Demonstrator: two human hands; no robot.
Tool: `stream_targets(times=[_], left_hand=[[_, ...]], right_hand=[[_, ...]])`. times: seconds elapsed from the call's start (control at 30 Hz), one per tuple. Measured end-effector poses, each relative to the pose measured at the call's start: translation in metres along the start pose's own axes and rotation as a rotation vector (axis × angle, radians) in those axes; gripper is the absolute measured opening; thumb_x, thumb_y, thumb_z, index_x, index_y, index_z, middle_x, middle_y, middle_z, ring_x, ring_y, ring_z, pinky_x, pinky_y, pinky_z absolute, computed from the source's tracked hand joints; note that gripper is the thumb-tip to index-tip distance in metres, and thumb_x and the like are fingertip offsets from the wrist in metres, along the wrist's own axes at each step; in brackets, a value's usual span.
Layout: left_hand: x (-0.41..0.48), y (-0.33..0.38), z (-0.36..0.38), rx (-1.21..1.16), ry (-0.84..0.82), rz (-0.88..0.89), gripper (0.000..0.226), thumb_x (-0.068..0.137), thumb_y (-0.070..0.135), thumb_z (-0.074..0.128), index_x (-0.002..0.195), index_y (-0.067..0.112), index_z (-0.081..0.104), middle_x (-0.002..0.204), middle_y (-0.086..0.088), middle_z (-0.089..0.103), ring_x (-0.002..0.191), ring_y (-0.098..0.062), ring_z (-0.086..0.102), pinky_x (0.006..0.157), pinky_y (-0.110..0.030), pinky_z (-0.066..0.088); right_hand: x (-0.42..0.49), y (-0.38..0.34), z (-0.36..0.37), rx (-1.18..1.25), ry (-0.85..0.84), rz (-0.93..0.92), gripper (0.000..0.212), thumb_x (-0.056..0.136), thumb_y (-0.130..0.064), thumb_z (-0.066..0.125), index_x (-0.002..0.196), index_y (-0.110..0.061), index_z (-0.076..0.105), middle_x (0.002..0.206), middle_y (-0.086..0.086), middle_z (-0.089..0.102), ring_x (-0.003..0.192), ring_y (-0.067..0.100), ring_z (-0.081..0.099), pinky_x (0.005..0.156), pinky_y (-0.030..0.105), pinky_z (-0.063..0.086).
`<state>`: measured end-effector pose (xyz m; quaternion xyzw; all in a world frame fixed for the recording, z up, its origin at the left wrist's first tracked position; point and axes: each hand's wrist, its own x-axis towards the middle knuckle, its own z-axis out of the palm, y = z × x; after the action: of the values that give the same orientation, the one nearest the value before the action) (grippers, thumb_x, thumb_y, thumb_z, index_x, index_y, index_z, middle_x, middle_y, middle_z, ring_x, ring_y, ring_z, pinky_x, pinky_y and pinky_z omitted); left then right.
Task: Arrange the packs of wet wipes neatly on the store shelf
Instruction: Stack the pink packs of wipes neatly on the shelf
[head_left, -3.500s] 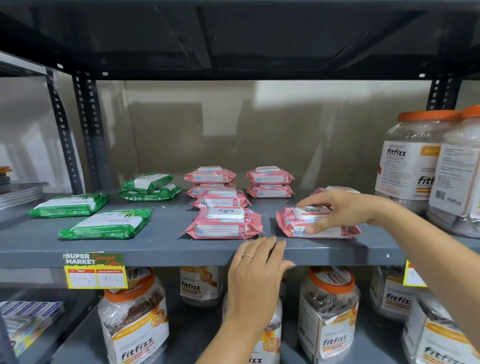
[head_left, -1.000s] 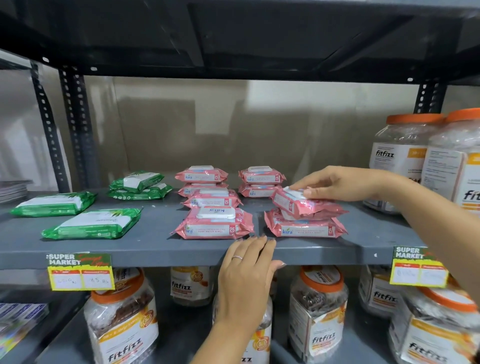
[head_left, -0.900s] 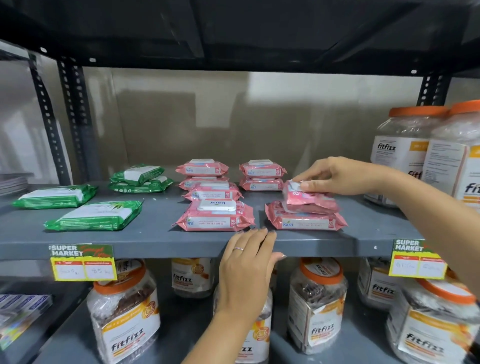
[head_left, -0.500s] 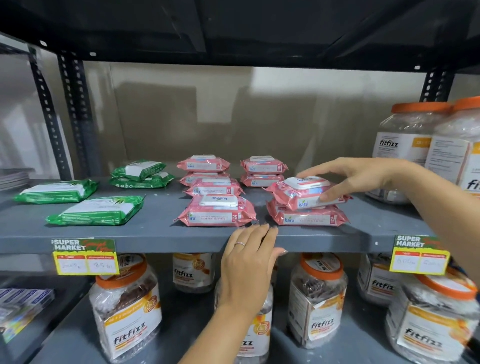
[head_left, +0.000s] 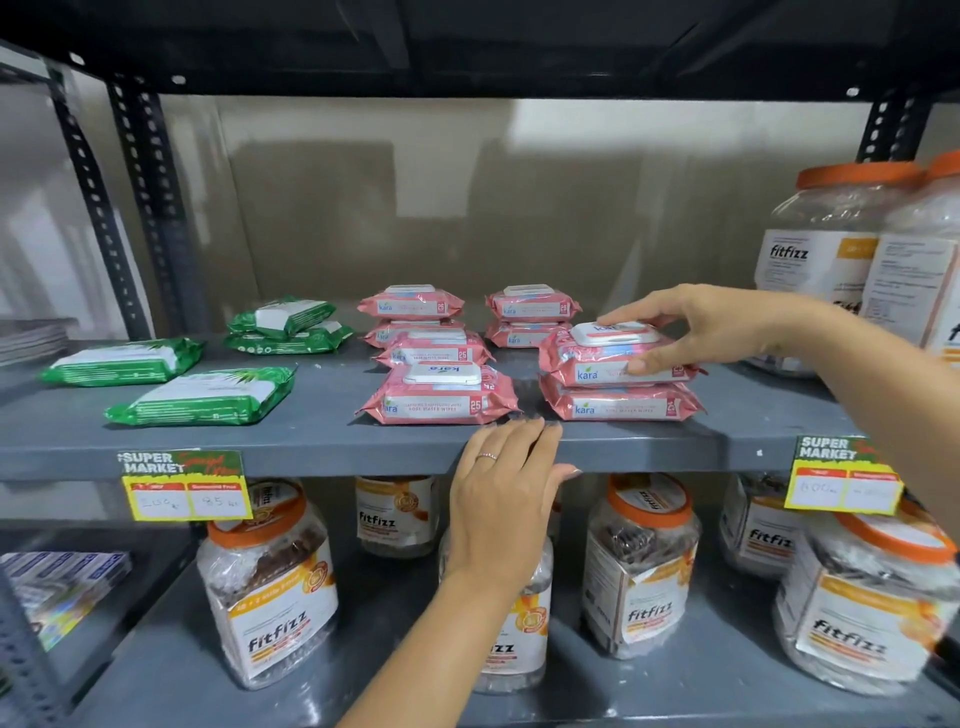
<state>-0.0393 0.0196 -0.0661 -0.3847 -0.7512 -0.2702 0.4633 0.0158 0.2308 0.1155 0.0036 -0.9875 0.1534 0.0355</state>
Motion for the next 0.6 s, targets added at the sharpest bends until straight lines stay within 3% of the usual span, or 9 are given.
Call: stream_targets(times=[0.17,0.33,0.4,0.5,0.6], left_hand=[[0.000,0.001,-0.001,0.026,-0.009,0.007,0.036,0.082,0.031,0.072,0.112,0.010,0.070,0.112,-0.005,0.071,0.105,-0.022,0.065,0.098,-0.039,0.047],[0.004,0.004,-0.007,0.047,-0.080,-0.002,0.038,0.080,0.031,0.075,0.113,0.012,0.070,0.112,-0.004,0.070,0.105,-0.021,0.065,0.098,-0.038,0.047],[0.006,0.004,-0.011,0.051,-0.099,0.016,0.036,0.082,0.029,0.074,0.114,0.013,0.069,0.115,-0.004,0.069,0.106,-0.021,0.063,0.099,-0.038,0.046],[0.003,-0.004,-0.023,0.084,-0.021,0.005,0.021,0.087,0.025,0.067,0.107,0.017,0.070,0.116,-0.001,0.068,0.108,-0.018,0.061,0.104,-0.040,0.040],[-0.009,-0.025,-0.044,0.144,0.151,-0.031,0.016,0.092,0.032,0.060,0.089,0.020,0.069,0.097,0.004,0.068,0.093,-0.017,0.059,0.093,-0.033,0.037]], right_hand=[[-0.003,0.000,0.003,0.007,-0.001,0.015,0.066,0.078,-0.041,0.068,0.135,-0.049,0.036,0.128,-0.013,0.051,0.102,0.002,0.053,0.079,0.024,0.050],[0.000,0.004,0.000,0.025,-0.017,0.051,0.097,0.061,-0.058,0.068,0.143,-0.049,0.017,0.136,-0.007,0.046,0.117,0.018,0.050,0.098,0.040,0.046],[0.002,0.003,-0.004,0.038,-0.001,0.029,0.104,0.056,-0.063,0.069,0.143,-0.050,0.015,0.138,-0.007,0.045,0.123,0.019,0.047,0.103,0.037,0.040],[0.010,-0.005,-0.008,0.001,0.092,-0.059,0.096,0.056,-0.069,0.065,0.141,-0.048,0.025,0.139,-0.010,0.045,0.125,0.010,0.043,0.099,0.026,0.035],[0.021,-0.020,-0.006,-0.060,0.230,-0.190,0.078,0.066,-0.061,0.066,0.136,-0.042,0.038,0.133,-0.012,0.051,0.114,0.002,0.046,0.084,0.012,0.032]])
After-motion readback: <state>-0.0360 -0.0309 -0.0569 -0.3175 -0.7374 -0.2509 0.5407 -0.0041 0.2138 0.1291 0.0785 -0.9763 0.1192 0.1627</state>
